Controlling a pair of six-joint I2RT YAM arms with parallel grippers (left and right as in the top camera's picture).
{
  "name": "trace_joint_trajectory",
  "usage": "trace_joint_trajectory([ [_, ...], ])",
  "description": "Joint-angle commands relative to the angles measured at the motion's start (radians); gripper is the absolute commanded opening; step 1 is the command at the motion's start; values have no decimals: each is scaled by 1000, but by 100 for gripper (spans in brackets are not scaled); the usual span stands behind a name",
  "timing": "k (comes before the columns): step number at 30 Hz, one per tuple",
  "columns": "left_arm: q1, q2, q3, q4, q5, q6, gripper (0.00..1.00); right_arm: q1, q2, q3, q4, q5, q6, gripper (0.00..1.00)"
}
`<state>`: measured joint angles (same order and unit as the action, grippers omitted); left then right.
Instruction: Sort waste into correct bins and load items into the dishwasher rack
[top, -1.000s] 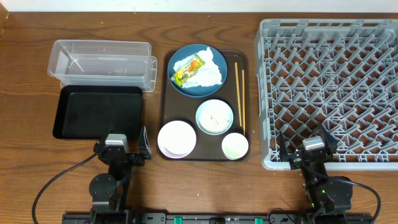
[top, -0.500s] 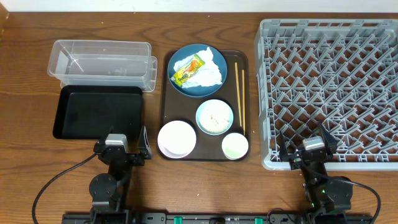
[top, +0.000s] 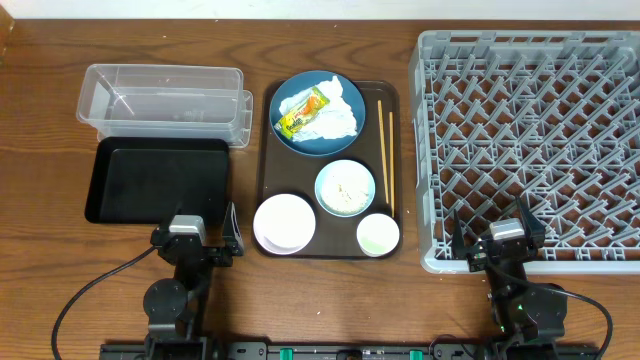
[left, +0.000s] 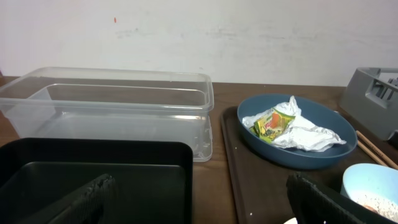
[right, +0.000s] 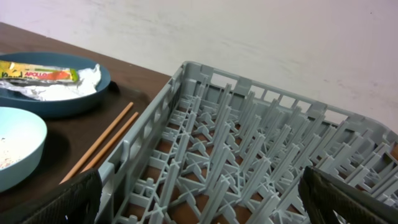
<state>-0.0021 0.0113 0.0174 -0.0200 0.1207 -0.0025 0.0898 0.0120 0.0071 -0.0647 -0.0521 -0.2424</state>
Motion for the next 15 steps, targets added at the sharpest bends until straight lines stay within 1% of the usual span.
trace_joint_trajectory([
  [1,-4,-6,-13,-39,18,6,90,-4,-5,-2,2,15,10,99],
  [4,-4,-6,-13,-39,18,6,90,-4,-5,-2,2,52,10,99],
  [7,-4,-6,-13,-39,18,6,90,-4,-5,-2,2,36,10,99],
  [10,-4,-6,-13,-39,18,6,90,-4,-5,-2,11,-52,11,99],
  [15,-4,-6,-13,-33,31,5,90,-4,-5,-2,83,-210,11,99],
])
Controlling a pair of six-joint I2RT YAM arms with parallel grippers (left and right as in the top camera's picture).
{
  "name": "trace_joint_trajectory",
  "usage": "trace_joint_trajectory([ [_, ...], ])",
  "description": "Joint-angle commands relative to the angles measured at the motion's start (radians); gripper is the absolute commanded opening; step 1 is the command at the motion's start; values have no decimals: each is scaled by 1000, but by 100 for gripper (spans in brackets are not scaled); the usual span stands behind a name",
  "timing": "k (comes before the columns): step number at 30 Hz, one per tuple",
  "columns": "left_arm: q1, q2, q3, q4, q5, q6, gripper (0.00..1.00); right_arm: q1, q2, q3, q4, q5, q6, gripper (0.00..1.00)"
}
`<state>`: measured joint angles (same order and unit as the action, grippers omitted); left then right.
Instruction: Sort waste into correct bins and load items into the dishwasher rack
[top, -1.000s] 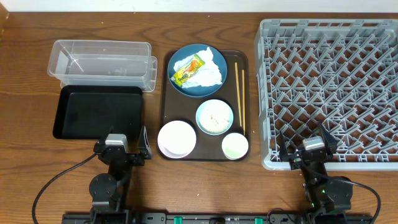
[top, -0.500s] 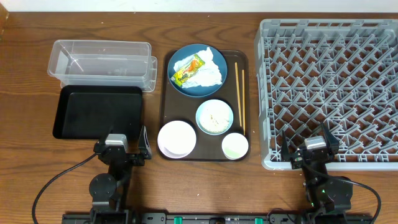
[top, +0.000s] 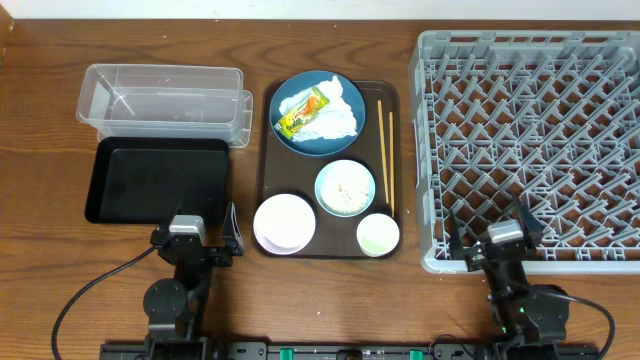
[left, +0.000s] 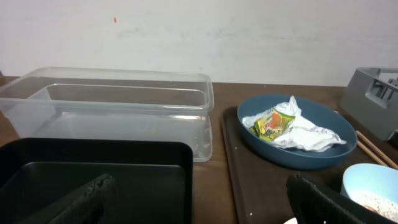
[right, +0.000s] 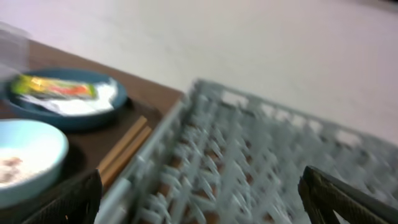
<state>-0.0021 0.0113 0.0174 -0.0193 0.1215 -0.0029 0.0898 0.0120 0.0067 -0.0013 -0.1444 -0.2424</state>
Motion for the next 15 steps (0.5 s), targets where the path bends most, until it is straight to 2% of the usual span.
trace_joint_trajectory([
  [1,-4,-6,-13,-23,44,6,90,-4,-5,-1,31,-124,11,99],
  [8,-4,-6,8,100,135,6,90,-4,-5,32,87,-126,18,99],
  [15,-4,8,103,114,141,7,90,-5,29,155,27,-126,18,99],
])
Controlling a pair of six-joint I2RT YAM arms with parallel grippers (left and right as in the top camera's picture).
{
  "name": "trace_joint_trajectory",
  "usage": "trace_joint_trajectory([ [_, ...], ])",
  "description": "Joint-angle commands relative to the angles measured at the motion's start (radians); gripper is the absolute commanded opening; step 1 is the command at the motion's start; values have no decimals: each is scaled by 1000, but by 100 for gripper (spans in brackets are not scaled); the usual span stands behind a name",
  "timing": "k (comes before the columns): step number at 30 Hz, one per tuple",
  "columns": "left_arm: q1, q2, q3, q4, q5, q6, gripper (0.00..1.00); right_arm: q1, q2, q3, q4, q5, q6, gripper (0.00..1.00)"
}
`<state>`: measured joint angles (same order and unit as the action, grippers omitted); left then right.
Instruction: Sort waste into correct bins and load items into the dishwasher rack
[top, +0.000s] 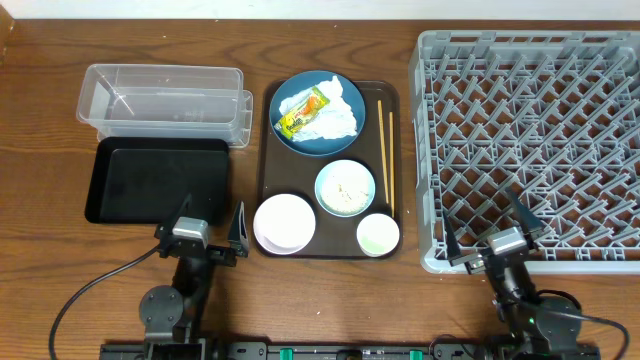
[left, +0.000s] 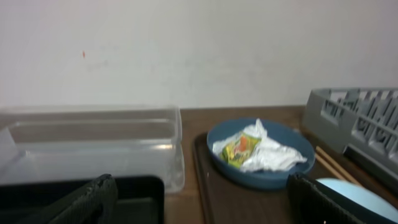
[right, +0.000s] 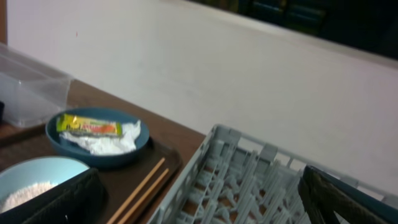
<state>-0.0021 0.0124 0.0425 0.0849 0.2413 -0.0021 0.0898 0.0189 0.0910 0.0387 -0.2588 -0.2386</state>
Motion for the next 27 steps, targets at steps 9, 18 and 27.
trace_joint_trajectory([
  [9,-4,297,340,-27,92,66,90,-4,310,348,-138,-39,14,99],
  [18,-4,814,753,-215,229,134,90,-4,697,719,-401,-61,14,99],
  [27,-39,1456,1406,-709,365,214,90,-4,960,939,-578,-100,14,99],
])
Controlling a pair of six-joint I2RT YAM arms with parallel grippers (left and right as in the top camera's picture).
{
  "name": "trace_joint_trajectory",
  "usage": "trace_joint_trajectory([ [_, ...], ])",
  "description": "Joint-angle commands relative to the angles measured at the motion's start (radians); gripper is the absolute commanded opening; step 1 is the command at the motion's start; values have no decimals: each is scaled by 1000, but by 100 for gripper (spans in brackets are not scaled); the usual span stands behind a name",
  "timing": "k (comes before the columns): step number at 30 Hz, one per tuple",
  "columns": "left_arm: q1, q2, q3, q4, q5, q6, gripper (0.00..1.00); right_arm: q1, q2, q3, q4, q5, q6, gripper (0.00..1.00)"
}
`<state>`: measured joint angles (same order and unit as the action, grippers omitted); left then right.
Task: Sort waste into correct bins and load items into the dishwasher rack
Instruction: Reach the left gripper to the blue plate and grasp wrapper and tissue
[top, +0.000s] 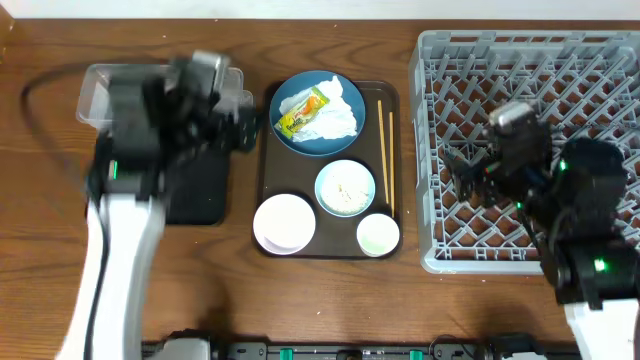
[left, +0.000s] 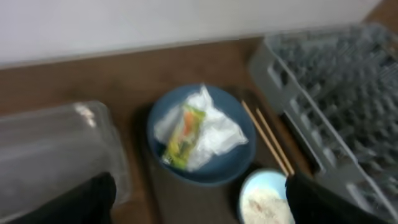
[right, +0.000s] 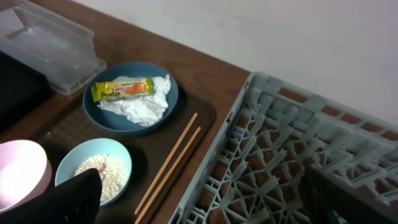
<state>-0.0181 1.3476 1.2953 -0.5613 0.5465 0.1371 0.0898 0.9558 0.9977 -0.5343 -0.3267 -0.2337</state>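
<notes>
A blue plate (top: 318, 113) at the back of the brown tray (top: 290, 170) carries a yellow-green wrapper (top: 301, 111) and crumpled white tissue (top: 335, 118). In front of it stand a light blue bowl with crumbs (top: 345, 187), a white bowl (top: 284, 223) and a small pale green cup (top: 378, 234). Two chopsticks (top: 384, 150) lie along the tray's right side. My left gripper (left: 199, 208) hangs open and empty above the bins, facing the plate (left: 202, 134). My right gripper (right: 199, 208) is open and empty over the left part of the grey rack (right: 298, 155).
A clear plastic bin (top: 140, 95) stands at the back left, with a black tray bin (top: 130, 185) in front of it. The grey dishwasher rack (top: 560, 60) fills the right side. Arm cables hang over the table's left and right.
Both arms have gone from low at the table's front edge to high over the table, the left above the bins, the right above the rack. Both grippers stay open. No object has moved.
Both arms first rested low at the front edge, grippers open, looking level across the table. The right wrist view then shifted, and both views came to sit higher. Now both look down on the tray from over the table, and every item lies where it was.
</notes>
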Motion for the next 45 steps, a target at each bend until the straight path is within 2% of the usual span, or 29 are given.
trace_joint_trajectory([
  [1,-43,206,257,-147,60,144,90,-4,37,32,-3,-45,9,99],
  [4,-89,366,456,-290,37,250,90,-4,63,32,-10,-97,9,99],
  [7,-129,496,597,-357,-26,282,90,-4,82,32,-22,-127,9,99],
  [9,-149,558,634,-352,-68,307,90,-4,91,32,-36,-145,9,99],
  [12,-175,631,633,-342,-69,431,90,-4,99,32,-51,-149,9,99],
  [15,-206,707,633,-339,-82,492,90,-4,105,32,-61,-149,9,99],
  [23,-295,865,633,-243,-374,500,90,-4,109,32,-97,-148,9,99],
  [31,-311,965,633,-125,-377,517,90,-4,126,31,-130,-147,9,99],
  [45,-308,1055,632,-74,-380,517,90,-4,131,31,-139,-141,9,99],
])
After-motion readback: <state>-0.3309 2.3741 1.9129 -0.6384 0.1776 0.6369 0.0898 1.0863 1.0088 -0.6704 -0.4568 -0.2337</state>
